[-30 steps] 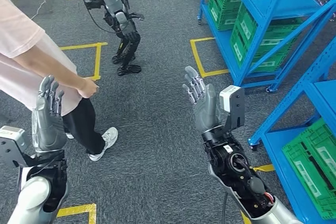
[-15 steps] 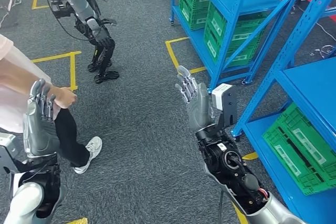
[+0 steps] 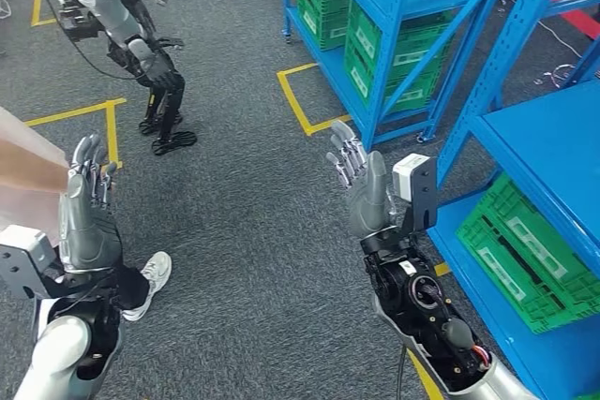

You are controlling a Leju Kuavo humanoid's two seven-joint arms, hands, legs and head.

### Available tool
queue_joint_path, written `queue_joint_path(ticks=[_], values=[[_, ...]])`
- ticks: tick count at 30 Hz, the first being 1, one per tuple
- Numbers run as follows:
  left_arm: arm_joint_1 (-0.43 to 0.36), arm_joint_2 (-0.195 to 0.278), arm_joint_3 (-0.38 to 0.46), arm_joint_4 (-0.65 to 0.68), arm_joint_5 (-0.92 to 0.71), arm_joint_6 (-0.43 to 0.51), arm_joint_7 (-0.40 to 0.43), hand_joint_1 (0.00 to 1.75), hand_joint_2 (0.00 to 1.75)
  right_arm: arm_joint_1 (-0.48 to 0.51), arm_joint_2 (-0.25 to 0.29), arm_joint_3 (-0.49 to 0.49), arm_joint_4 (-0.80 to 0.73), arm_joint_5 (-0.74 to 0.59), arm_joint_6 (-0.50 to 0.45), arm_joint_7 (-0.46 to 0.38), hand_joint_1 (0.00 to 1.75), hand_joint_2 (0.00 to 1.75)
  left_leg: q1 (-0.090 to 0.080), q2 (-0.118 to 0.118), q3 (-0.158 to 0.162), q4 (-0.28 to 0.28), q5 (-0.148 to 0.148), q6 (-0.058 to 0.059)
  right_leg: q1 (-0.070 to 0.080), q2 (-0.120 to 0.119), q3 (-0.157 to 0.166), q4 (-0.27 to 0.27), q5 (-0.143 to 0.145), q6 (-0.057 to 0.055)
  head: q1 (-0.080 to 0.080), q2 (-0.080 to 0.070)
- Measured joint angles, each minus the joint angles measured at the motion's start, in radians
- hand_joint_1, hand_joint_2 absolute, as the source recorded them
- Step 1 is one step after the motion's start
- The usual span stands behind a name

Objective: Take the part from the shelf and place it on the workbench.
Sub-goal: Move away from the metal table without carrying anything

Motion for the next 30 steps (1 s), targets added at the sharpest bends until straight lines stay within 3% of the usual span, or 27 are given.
queue_joint_path(ticks=[2,4,5,6,7,8,10,11,13,15,17,19,20,21,22,23,25,27,30], values=[[-0.001,0.000,0.000,-0.002,0.000,0.000,0.000,0.00,0.00,-0.002,0.000,0.000,0.000,0.000,0.001,0.000,0.00,0.00,0.004,-0.033,-0.025,0.063,-0.042,-0.009,-0.004,0.018,0.002,-0.005,0.005,-0.012,-0.008,0.000],[0.000,0.001,0.000,-0.003,0.000,0.000,0.000,0.00,0.00,-0.004,0.000,0.000,0.000,0.000,0.003,0.000,0.00,0.00,0.005,-0.072,-0.095,0.207,-0.110,-0.012,-0.005,0.036,0.000,-0.006,0.007,-0.020,-0.022,0.000],[0.002,0.002,0.000,-0.003,0.000,0.000,0.000,0.00,0.00,-0.003,0.000,0.001,0.000,-0.001,0.004,0.000,0.00,0.00,0.005,-0.078,-0.132,0.277,-0.133,-0.012,-0.004,0.046,-0.002,-0.006,0.008,-0.022,-0.027,0.000],[0.004,0.003,0.000,-0.003,0.000,0.000,0.001,0.00,0.00,-0.003,0.000,0.001,0.000,-0.002,0.005,0.000,0.00,0.00,0.005,-0.079,-0.155,0.315,-0.138,-0.011,-0.003,0.057,-0.003,-0.006,0.008,-0.022,-0.031,0.000],[0.005,0.004,0.000,-0.003,0.000,0.000,0.001,0.00,0.00,-0.003,0.000,0.001,0.000,-0.002,0.006,0.000,0.00,0.00,0.005,-0.080,-0.159,0.312,-0.121,-0.009,-0.003,0.068,-0.003,-0.006,0.009,-0.023,-0.033,0.000],[0.006,0.004,0.000,-0.003,0.000,0.000,0.001,0.00,0.00,-0.003,0.000,0.001,0.000,-0.003,0.006,0.000,0.00,0.00,0.005,-0.082,-0.142,0.268,-0.088,-0.005,-0.002,0.080,-0.002,-0.005,0.009,-0.023,-0.036,0.000],[0.004,0.005,0.000,-0.003,-0.001,0.001,0.002,0.00,0.00,-0.004,0.000,0.001,0.000,-0.003,0.007,-0.001,0.00,0.00,0.004,-0.109,-0.074,0.116,-0.012,0.006,-0.001,0.100,-0.002,-0.003,0.010,-0.021,-0.040,0.000],[0.003,0.005,0.000,-0.003,-0.001,0.002,0.002,0.00,0.00,-0.004,0.000,0.001,0.000,-0.003,0.008,-0.001,0.00,0.00,0.004,-0.123,-0.048,0.055,0.009,0.010,0.000,0.109,-0.004,-0.002,0.010,-0.018,-0.041,0.000],[0.002,0.005,0.000,-0.005,-0.002,0.002,0.002,0.00,0.00,-0.005,0.000,0.002,0.000,-0.003,0.008,-0.002,0.00,0.00,0.002,-0.137,-0.026,0.004,0.016,0.015,-0.003,0.125,-0.011,-0.001,0.012,-0.008,-0.041,0.000],[0.001,0.005,0.000,-0.006,-0.002,0.002,0.002,0.00,0.00,-0.004,0.000,0.001,0.000,-0.003,0.009,-0.002,0.00,0.00,0.003,-0.120,-0.022,-0.004,0.019,0.020,-0.006,0.130,-0.017,0.000,0.013,0.005,-0.040,0.000],[0.001,0.004,0.000,-0.007,-0.003,0.002,0.002,0.00,0.00,-0.005,0.000,0.000,0.000,-0.003,0.009,-0.003,0.00,0.00,0.008,-0.101,-0.015,-0.012,0.022,0.029,-0.004,0.092,-0.039,0.046,-0.018,0.015,-0.033,0.000],[0.002,0.004,0.000,-0.008,-0.003,0.002,0.002,0.00,0.00,-0.006,0.000,0.000,0.000,-0.004,0.010,-0.003,0.00,0.00,0.008,-0.083,-0.012,-0.014,0.021,0.033,-0.006,0.049,-0.099,0.177,-0.086,0.023,-0.023,0.000],[0.002,0.004,0.000,-0.008,-0.003,0.002,0.002,0.00,0.00,-0.005,0.000,0.001,0.001,-0.005,0.010,-0.003,0.00,0.00,0.007,-0.073,-0.012,-0.014,0.020,0.034,-0.010,0.042,-0.132,0.250,-0.116,0.027,-0.019,0.000],[0.003,0.004,0.000,-0.008,-0.003,0.001,0.002,0.00,0.00,-0.005,0.000,0.001,0.001,-0.008,0.011,-0.003,0.00,0.00,0.008,-0.063,-0.012,-0.013,0.019,0.034,-0.013,0.039,-0.153,0.299,-0.130,0.031,-0.016,0.000],[0.004,0.004,0.000,-0.008,-0.003,0.000,0.002,0.00,0.00,-0.004,0.000,0.001,0.002,-0.012,0.011,-0.003,0.00,0.00,0.008,-0.054,-0.011,-0.013,0.018,0.032,-0.017,0.037,-0.157,0.309,-0.124,0.035,-0.013,0.000],[0.004,0.004,0.000,-0.008,-0.004,-0.001,0.002,0.00,0.00,-0.004,0.000,0.001,0.002,-0.016,0.012,-0.003,0.00,0.00,0.010,-0.045,-0.009,-0.012,0.015,0.029,-0.020,0.032,-0.138,0.275,-0.100,0.037,-0.010,0.000],[0.004,0.004,0.000,-0.008,-0.004,-0.002,0.002,0.00,0.00,-0.005,0.000,0.001,0.002,-0.020,0.012,-0.003,0.00,0.00,0.010,-0.030,-0.003,-0.009,0.008,0.019,-0.020,0.003,-0.061,0.128,-0.035,0.041,-0.001,0.000],[0.004,0.004,0.000,-0.010,-0.005,-0.003,0.003,0.00,0.00,-0.007,0.000,0.001,0.002,-0.021,0.013,-0.004,0.00,0.00,0.005,-0.017,-0.001,-0.003,0.002,0.008,-0.015,-0.021,-0.006,0.026,-0.008,0.033,0.004,0.000],[0.004,0.004,0.000,-0.014,-0.006,-0.004,0.004,0.00,0.00,-0.008,0.000,0.001,0.002,-0.021,0.014,-0.004,0.00,0.00,0.004,0.005,-0.001,0.000,-0.003,-0.005,-0.010,-0.003,-0.003,0.012,-0.008,0.011,-0.005,0.000]])
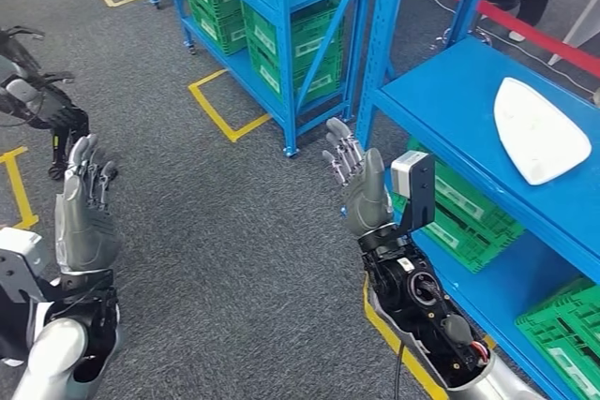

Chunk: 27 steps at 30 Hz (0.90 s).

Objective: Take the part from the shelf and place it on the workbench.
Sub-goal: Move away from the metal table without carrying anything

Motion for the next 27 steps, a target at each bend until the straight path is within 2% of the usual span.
queue_joint_path(ticks=[2,4,5,6,7,8,9,11,12,13,15,16,17,19,20,21,22,23,24,25,27], values=[[-0.001,0.000,0.000,-0.002,-0.001,-0.001,0.000,0.00,0.00,-0.003,0.000,0.000,-0.001,0.000,0.000,0.000,0.00,0.00,0.005,-0.023,-0.016,0.042,-0.031,-0.008,-0.002,0.019,0.002,-0.004,0.004,-0.014,-0.008,0.000],[0.001,0.000,0.001,-0.004,-0.001,-0.001,0.000,0.00,0.00,-0.005,0.000,0.000,-0.001,0.000,0.001,0.000,0.00,0.00,0.006,-0.066,-0.077,0.170,-0.095,-0.011,-0.002,0.035,0.002,-0.006,0.006,-0.023,-0.021,0.000],[0.002,0.001,0.001,-0.005,-0.001,-0.001,0.001,0.00,0.00,-0.004,0.000,0.001,-0.001,0.000,0.001,0.000,0.00,0.00,0.006,-0.077,-0.118,0.247,-0.123,-0.010,-0.001,0.044,0.001,-0.006,0.006,-0.025,-0.027,0.000],[0.005,0.001,0.001,-0.005,-0.001,-0.001,0.001,0.00,0.00,-0.004,0.000,0.001,-0.001,0.000,0.002,0.000,0.00,0.00,0.005,-0.083,-0.150,0.304,-0.137,-0.009,0.001,0.054,0.001,-0.006,0.007,-0.027,-0.031,0.000],[0.007,0.002,0.001,-0.005,-0.001,-0.001,0.002,0.00,0.00,-0.003,0.000,0.001,-0.001,0.000,0.002,0.000,0.00,0.00,0.005,-0.085,-0.166,0.324,-0.132,-0.007,0.003,0.065,0.001,-0.006,0.007,-0.028,-0.034,0.000],[0.008,0.002,0.001,-0.005,-0.001,-0.001,0.002,0.00,0.00,-0.003,0.000,0.001,-0.001,0.000,0.002,0.000,0.00,0.00,0.005,-0.087,-0.161,0.300,-0.106,-0.003,0.004,0.077,0.002,-0.006,0.007,-0.028,-0.035,0.000],[0.008,0.002,0.001,-0.005,-0.001,-0.001,0.002,0.00,0.00,-0.004,0.000,0.001,0.000,0.000,0.002,0.000,0.00,0.00,0.005,-0.094,-0.135,0.238,-0.066,0.002,0.004,0.089,0.003,-0.006,0.007,-0.028,-0.036,0.000],[0.006,0.003,0.001,-0.006,-0.002,-0.001,0.003,0.00,0.00,-0.005,0.000,0.001,-0.001,0.000,0.002,0.000,0.00,0.00,0.005,-0.129,-0.068,0.085,0.002,0.013,0.005,0.110,0.003,-0.005,0.007,-0.026,-0.038,0.000],[0.005,0.004,0.001,-0.007,-0.003,-0.002,0.004,0.00,0.00,-0.006,0.000,0.001,-0.001,0.000,0.003,0.001,0.00,0.00,0.004,-0.143,-0.046,0.035,0.018,0.016,0.005,0.119,0.000,-0.005,0.008,-0.023,-0.039,0.000],[0.003,0.004,0.001,-0.008,-0.003,-0.003,0.005,0.00,0.00,-0.006,0.000,0.001,-0.001,0.000,0.003,0.002,0.00,0.00,0.002,-0.150,-0.036,0.011,0.021,0.018,0.003,0.127,-0.003,-0.005,0.009,-0.018,-0.039,0.000],[0.002,0.004,0.001,-0.009,-0.005,-0.004,0.008,0.00,0.00,-0.006,0.000,0.001,-0.001,0.000,0.004,0.005,0.00,0.00,0.002,-0.135,-0.031,0.002,0.022,0.021,0.000,0.140,-0.008,-0.007,0.011,-0.006,-0.038,0.000],[0.000,0.004,0.001,-0.009,-0.005,-0.005,0.010,0.00,0.00,-0.006,0.000,0.000,-0.001,0.000,0.004,0.005,0.00,0.00,0.003,-0.125,-0.028,-0.002,0.024,0.024,0.001,0.131,-0.013,0.000,0.006,-0.001,-0.037,0.000],[-0.001,0.004,0.001,-0.011,-0.006,-0.005,0.011,0.00,0.00,-0.008,0.000,0.000,-0.001,0.001,0.005,0.006,0.00,0.00,0.005,-0.115,-0.024,-0.007,0.025,0.028,0.002,0.111,-0.025,0.023,-0.009,0.004,-0.033,0.000],[-0.002,0.004,0.001,-0.013,-0.007,-0.005,0.013,0.00,0.00,-0.010,0.000,-0.001,-0.001,0.001,0.007,0.007,0.00,0.00,0.005,-0.095,-0.019,-0.011,0.025,0.035,0.002,0.061,-0.076,0.134,-0.070,0.012,-0.021,0.000],[-0.002,0.004,0.001,-0.013,-0.007,-0.006,0.013,0.00,0.00,-0.010,0.000,0.000,-0.001,0.001,0.007,0.007,0.00,0.00,0.004,-0.085,-0.018,-0.011,0.024,0.037,-0.001,0.048,-0.110,0.210,-0.104,0.016,-0.015,0.000],[-0.002,0.004,0.001,-0.013,-0.007,-0.006,0.013,0.00,0.00,-0.010,0.000,0.000,-0.001,0.001,0.007,0.008,0.00,0.00,0.003,-0.075,-0.018,-0.011,0.023,0.037,-0.003,0.043,-0.138,0.271,-0.124,0.020,-0.013,0.000],[-0.001,0.005,0.001,-0.013,-0.007,-0.006,0.014,0.00,0.00,-0.009,0.000,0.000,-0.001,0.001,0.007,0.008,0.00,0.00,0.003,-0.065,-0.017,-0.010,0.022,0.037,-0.006,0.041,-0.151,0.298,-0.127,0.023,-0.011,0.000],[-0.001,0.005,0.001,-0.013,-0.007,-0.006,0.014,0.00,0.00,-0.008,0.000,0.000,-0.001,0.001,0.007,0.008,0.00,0.00,0.003,-0.056,-0.015,-0.010,0.020,0.035,-0.008,0.038,-0.142,0.282,-0.109,0.025,-0.008,0.000],[-0.001,0.005,0.001,-0.013,-0.007,-0.006,0.014,0.00,0.00,-0.008,0.000,0.000,-0.001,0.001,0.007,0.008,0.00,0.00,0.004,-0.047,-0.013,-0.009,0.017,0.032,-0.010,0.032,-0.113,0.225,-0.076,0.027,-0.004,0.000],[-0.002,0.005,0.001,-0.013,-0.007,-0.006,0.014,0.00,0.00,-0.008,0.000,-0.001,-0.001,0.001,0.007,0.008,0.00,0.00,0.004,-0.039,-0.009,-0.007,0.013,0.027,-0.011,0.014,-0.073,0.146,-0.042,0.028,0.000,0.000],[-0.003,0.005,0.001,-0.014,-0.008,-0.006,0.014,0.00,0.00,-0.010,0.000,0.000,-0.001,0.001,0.008,0.008,0.00,0.00,-0.001,-0.027,-0.008,-0.001,0.006,0.017,-0.006,-0.016,-0.012,0.030,-0.006,0.020,0.006,0.000]])
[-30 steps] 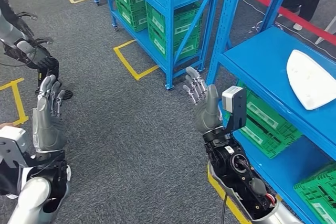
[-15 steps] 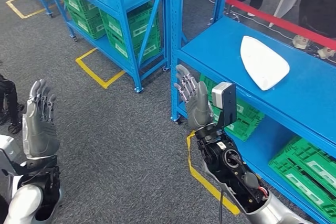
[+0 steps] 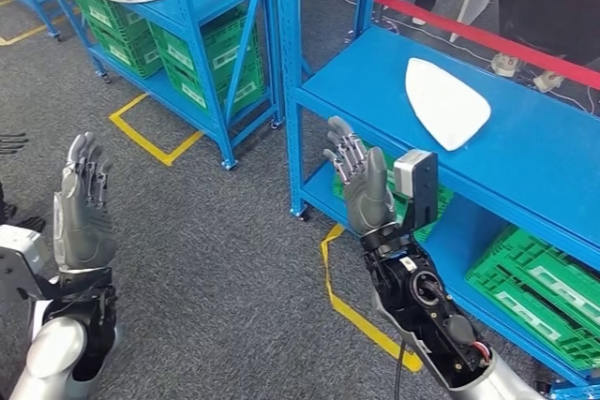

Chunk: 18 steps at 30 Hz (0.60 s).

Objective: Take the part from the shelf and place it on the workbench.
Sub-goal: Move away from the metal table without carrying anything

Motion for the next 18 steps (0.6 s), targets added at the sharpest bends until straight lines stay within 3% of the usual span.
queue_joint_path(ticks=[1,3,5,6,8,9,10,11,12,14,15,17,18], values=[[0.000,0.000,0.000,-0.001,0.000,0.000,0.000,0.00,0.00,0.000,0.000,0.000,0.000,0.000,0.000,0.000,0.00,0.00,-0.003,0.007,-0.001,0.002,-0.001,-0.004,0.004,-0.007,0.010,-0.022,0.002,-0.007,-0.001,0.000],[0.000,0.000,0.000,-0.002,0.000,-0.001,0.000,0.00,0.00,0.000,0.000,0.000,0.000,0.000,0.000,-0.001,0.00,0.00,-0.004,0.022,0.000,0.003,-0.002,-0.011,0.008,0.012,0.009,-0.023,0.002,-0.025,-0.008,0.000],[0.000,0.000,0.000,-0.003,0.001,-0.002,-0.001,0.00,0.00,-0.001,0.000,0.000,-0.001,0.000,-0.001,-0.002,0.00,0.00,0.001,0.008,-0.007,0.027,-0.023,-0.020,0.008,0.030,0.010,-0.026,0.006,-0.038,-0.014,0.000],[0.000,0.000,0.000,-0.004,0.001,-0.002,-0.002,0.00,0.00,-0.002,0.000,0.000,-0.001,0.000,-0.002,-0.003,0.00,0.00,0.004,-0.010,-0.025,0.069,-0.048,-0.023,0.006,0.039,0.011,-0.028,0.008,-0.043,-0.018,0.000],[0.002,0.000,0.000,-0.004,0.000,0.000,-0.003,0.00,0.00,-0.001,0.000,0.001,-0.001,0.000,-0.003,-0.003,0.00,0.00,0.006,-0.049,-0.096,0.212,-0.117,-0.025,0.007,0.056,0.008,-0.028,0.010,-0.052,-0.033,0.000],[0.004,0.000,0.000,-0.004,0.000,0.001,-0.003,0.00,0.00,0.001,0.000,0.001,-0.001,0.000,-0.003,-0.003,0.00,0.00,0.006,-0.055,-0.133,0.281,-0.141,-0.025,0.008,0.066,0.006,-0.028,0.011,-0.054,-0.038,0.000],[0.006,0.001,0.000,-0.004,0.000,0.002,-0.003,0.00,0.00,0.003,0.000,0.001,-0.001,0.000,-0.003,-0.003,0.00,0.00,0.005,-0.057,-0.156,0.321,-0.146,-0.023,0.010,0.077,0.005,-0.028,0.012,-0.056,-0.041,0.000],[0.008,0.001,0.000,-0.004,0.000,0.002,-0.003,0.00,0.00,0.005,0.000,0.002,-0.001,0.000,-0.003,-0.002,0.00,0.00,0.005,-0.059,-0.159,0.318,-0.131,-0.019,0.012,0.088,0.005,-0.028,0.013,-0.056,-0.043,0.000],[0.009,0.001,0.000,-0.004,0.000,0.003,-0.003,0.00,0.00,0.006,0.000,0.002,-0.001,0.000,-0.003,-0.002,0.00,0.00,0.004,-0.062,-0.139,0.271,-0.097,-0.014,0.013,0.100,0.006,-0.028,0.013,-0.057,-0.043,0.000],[0.009,0.001,0.000,-0.005,-0.001,0.003,-0.003,0.00,0.00,0.006,0.000,0.002,-0.001,0.002,-0.003,-0.002,0.00,0.00,0.001,-0.090,-0.067,0.117,-0.025,-0.001,0.014,0.121,0.007,-0.028,0.015,-0.055,-0.045,0.000],[0.009,0.001,0.000,-0.006,-0.002,0.003,-0.003,0.00,0.00,0.006,0.000,0.002,-0.001,0.003,-0.003,-0.002,0.00,0.00,0.000,-0.103,-0.039,0.057,-0.004,0.003,0.014,0.130,0.006,-0.027,0.015,-0.052,-0.044,0.000],[0.010,0.001,0.000,-0.009,-0.004,0.004,-0.003,0.00,0.00,0.008,0.000,0.002,-0.001,0.005,-0.003,-0.003,0.00,0.00,-0.004,-0.112,-0.021,0.013,0.002,0.006,0.012,0.145,0.001,-0.028,0.018,-0.043,-0.045,0.000],[0.010,0.001,0.000,-0.010,-0.004,0.005,-0.002,0.00,0.00,0.008,0.000,0.002,-0.001,0.005,-0.003,-0.004,0.00,0.00,-0.005,-0.103,-0.020,0.010,0.005,0.008,0.010,0.153,-0.001,-0.030,0.020,-0.036,-0.045,0.000]])
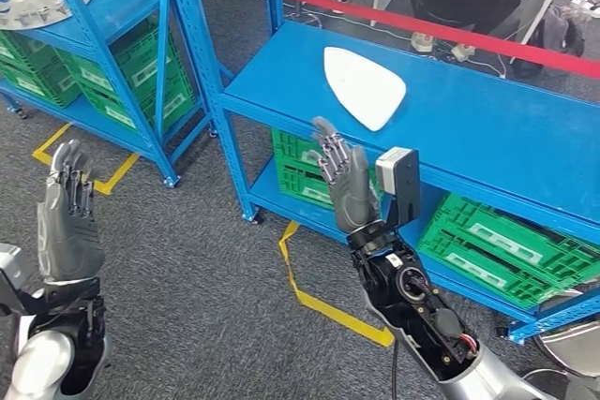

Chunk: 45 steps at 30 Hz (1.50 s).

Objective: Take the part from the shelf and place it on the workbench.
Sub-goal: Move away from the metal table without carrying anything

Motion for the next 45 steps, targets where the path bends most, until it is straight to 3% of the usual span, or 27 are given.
queue_joint_path(ticks=[1,3,5,6,7,8,9,11,13,14,16,18,21,23,24,27,29,31,33,34,36,38,39,40,42,43,45], values=[[0.000,0.000,0.000,-0.001,0.000,0.002,0.000,0.00,0.00,0.001,0.000,0.000,0.000,0.000,0.001,-0.001,0.00,0.00,0.001,0.009,0.003,-0.005,0.003,0.004,-0.001,-0.002,-0.002,0.001,-0.001,0.005,0.000,0.000],[0.002,0.000,0.000,-0.004,0.000,0.005,0.000,0.00,0.00,0.000,0.000,-0.001,0.000,0.001,0.004,-0.006,0.00,0.00,0.005,0.026,0.010,-0.016,0.008,0.013,0.002,-0.039,-0.024,0.045,-0.031,0.013,0.006,0.000],[0.007,0.000,0.000,-0.005,0.000,0.005,-0.001,0.00,0.00,0.000,0.000,-0.001,0.001,0.001,0.007,-0.011,0.00,0.00,0.005,0.045,0.012,-0.019,0.008,0.018,0.001,-0.083,-0.083,0.176,-0.099,0.019,0.017,0.000],[0.010,0.000,0.000,-0.006,0.000,0.005,-0.001,0.00,0.00,0.001,0.000,-0.001,0.001,0.001,0.007,-0.013,0.00,0.00,0.004,0.054,0.012,-0.019,0.008,0.019,-0.002,-0.091,-0.116,0.248,-0.128,0.023,0.021,0.000],[0.013,0.000,0.000,-0.006,0.000,0.004,-0.001,0.00,0.00,0.002,0.000,-0.001,0.002,0.001,0.007,-0.014,0.00,0.00,0.004,0.064,0.012,-0.018,0.007,0.019,-0.005,-0.095,-0.137,0.296,-0.141,0.027,0.024,0.000],[0.016,0.000,0.000,-0.006,0.000,0.003,-0.001,0.00,0.00,0.003,0.000,-0.001,0.002,0.000,0.007,-0.015,0.00,0.00,0.004,0.073,0.013,-0.018,0.005,0.017,-0.008,-0.097,-0.139,0.302,-0.135,0.029,0.027,0.000],[0.017,0.000,0.000,-0.006,0.000,0.002,-0.001,0.00,0.00,0.003,0.000,-0.001,0.003,0.000,0.007,-0.015,0.00,0.00,0.004,0.082,0.015,-0.018,0.003,0.015,-0.010,-0.103,-0.118,0.263,-0.109,0.032,0.030,0.000],[0.018,0.000,0.000,-0.006,0.000,0.001,-0.002,0.00,0.00,0.002,0.000,-0.001,0.003,0.000,0.007,-0.016,0.00,0.00,0.003,0.097,0.020,-0.015,-0.003,0.007,-0.011,-0.138,-0.039,0.113,-0.046,0.033,0.038,0.000],[0.018,0.000,0.000,-0.007,0.000,0.001,-0.002,0.00,0.00,0.001,0.000,-0.001,0.003,0.000,0.007,-0.016,0.00,0.00,-0.002,0.111,0.021,-0.010,-0.007,-0.002,-0.006,-0.166,0.013,0.016,-0.022,0.024,0.041,0.000],[0.018,0.000,0.000,-0.007,0.000,0.001,-0.002,0.00,0.00,0.001,0.000,-0.001,0.004,0.000,0.007,-0.016,0.00,0.00,-0.005,0.118,0.021,-0.009,-0.008,-0.005,-0.002,-0.167,0.017,0.006,-0.027,0.018,0.039,0.000],[0.019,0.000,0.000,-0.008,0.000,0.000,-0.002,0.00,0.00,0.002,0.000,-0.001,0.003,0.000,0.007,-0.017,0.00,0.00,-0.003,0.131,0.022,-0.007,-0.012,-0.013,0.000,-0.143,0.017,0.004,-0.022,0.002,0.034,0.000],[0.018,0.000,0.001,-0.009,0.000,0.000,-0.003,0.00,0.00,0.000,0.001,-0.001,0.003,0.000,0.007,-0.017,0.00,0.00,0.003,0.104,0.008,0.034,-0.042,-0.022,-0.002,-0.124,0.018,0.000,-0.018,-0.010,0.027,0.000],[0.022,0.001,0.001,-0.009,0.000,0.000,-0.004,0.00,0.00,-0.001,0.001,0.000,0.003,0.000,0.007,-0.017,0.00,0.00,0.005,0.051,-0.090,0.237,-0.137,-0.027,-0.002,-0.097,0.014,-0.001,-0.014,-0.022,0.009,0.000],[0.024,0.001,0.001,-0.009,0.000,0.000,-0.004,0.00,0.00,0.000,0.001,0.001,0.003,0.000,0.007,-0.017,0.00,0.00,0.005,0.045,-0.137,0.315,-0.149,-0.024,0.000,-0.074,0.012,-0.001,-0.012,-0.024,0.003,0.000],[0.024,0.001,0.001,-0.009,0.000,0.000,-0.004,0.00,0.00,0.000,0.001,0.001,0.003,0.000,0.007,-0.017,0.00,0.00,0.004,0.043,-0.129,0.291,-0.124,-0.020,0.001,-0.062,0.012,-0.001,-0.011,-0.024,0.002,0.000],[0.021,0.001,0.002,-0.009,-0.001,-0.004,-0.008,0.00,0.00,-0.002,0.001,0.000,0.004,-0.001,0.007,-0.017,0.00,0.00,0.004,0.004,-0.031,0.073,-0.020,-0.005,0.001,-0.029,0.011,0.000,-0.008,-0.020,0.000,0.000],[0.017,0.000,0.002,-0.009,-0.003,-0.009,-0.014,0.00,0.00,-0.003,0.001,0.000,0.004,-0.002,0.007,-0.019,0.00,0.00,0.001,-0.014,0.000,0.002,0.000,-0.001,0.000,-0.012,0.005,0.001,-0.005,-0.011,0.000,0.000],[0.014,-0.001,0.002,-0.009,-0.004,-0.012,-0.017,0.00,0.00,-0.003,0.001,0.000,0.005,-0.002,0.007,-0.020,0.00,0.00,0.000,0.001,0.003,-0.005,0.002,0.004,-0.003,0.002,0.000,-0.002,-0.002,0.001,0.001,0.000],[0.009,-0.002,0.002,-0.009,-0.005,-0.013,-0.018,0.00,0.00,-0.005,0.001,-0.002,0.005,-0.002,0.007,-0.021,0.00,0.00,0.003,0.017,0.008,-0.017,0.009,0.013,0.000,-0.021,-0.016,0.022,-0.021,0.010,0.006,0.000],[0.008,-0.003,0.002,-0.009,-0.005,-0.013,-0.019,0.00,0.00,-0.007,0.001,-0.002,0.006,-0.002,0.008,-0.023,0.00,0.00,0.006,0.025,0.010,-0.022,0.011,0.017,0.001,-0.044,-0.035,0.064,-0.048,0.014,0.012,0.000],[0.007,-0.004,0.002,-0.008,-0.005,-0.011,-0.020,0.00,0.00,-0.008,0.001,-0.002,0.009,-0.002,0.008,-0.029,0.00,0.00,0.005,0.038,0.010,-0.023,0.012,0.021,-0.001,-0.085,-0.096,0.207,-0.119,0.020,0.021,0.000],[0.009,-0.005,0.002,-0.008,-0.005,-0.009,-0.020,0.00,0.00,-0.006,0.001,-0.002,0.015,0.000,0.008,-0.033,0.00,0.00,0.004,0.050,0.010,-0.023,0.011,0.021,-0.006,-0.096,-0.136,0.302,-0.149,0.027,0.026,0.000],[0.009,-0.005,0.002,-0.007,-0.005,-0.009,-0.020,0.00,0.00,-0.005,0.001,-0.002,0.017,0.001,0.007,-0.033,0.00,0.00,0.005,0.054,0.011,-0.023,0.010,0.020,-0.009,-0.098,-0.127,0.290,-0.134,0.030,0.029,0.000],[0.009,-0.006,0.002,-0.007,-0.005,-0.009,-0.020,0.00,0.00,-0.005,0.001,-0.002,0.019,0.001,0.006,-0.033,0.00,0.00,0.006,0.056,0.012,-0.022,0.008,0.017,-0.012,-0.100,-0.098,0.235,-0.102,0.031,0.033,0.000],[0.008,-0.008,0.002,-0.007,-0.005,-0.011,-0.020,0.00,0.00,-0.006,0.001,-0.003,0.020,0.004,0.003,-0.032,0.00,0.00,0.004,0.059,0.014,-0.018,0.004,0.009,-0.014,-0.109,-0.020,0.082,-0.044,0.033,0.040,0.000],[0.007,-0.009,0.002,-0.007,-0.005,-0.012,-0.020,0.00,0.00,-0.006,0.001,-0.003,0.020,0.007,0.001,-0.030,0.00,0.00,0.003,0.060,0.013,-0.015,0.002,0.004,-0.013,-0.112,0.008,0.030,-0.032,0.030,0.042,0.000],[0.003,-0.010,0.002,-0.007,-0.008,-0.013,-0.018,0.00,0.00,-0.003,0.001,-0.003,0.021,0.012,-0.002,-0.024,0.00,0.00,-0.001,0.061,0.007,-0.008,0.001,0.003,-0.011,-0.112,0.026,-0.003,-0.031,0.025,0.038,0.000]])
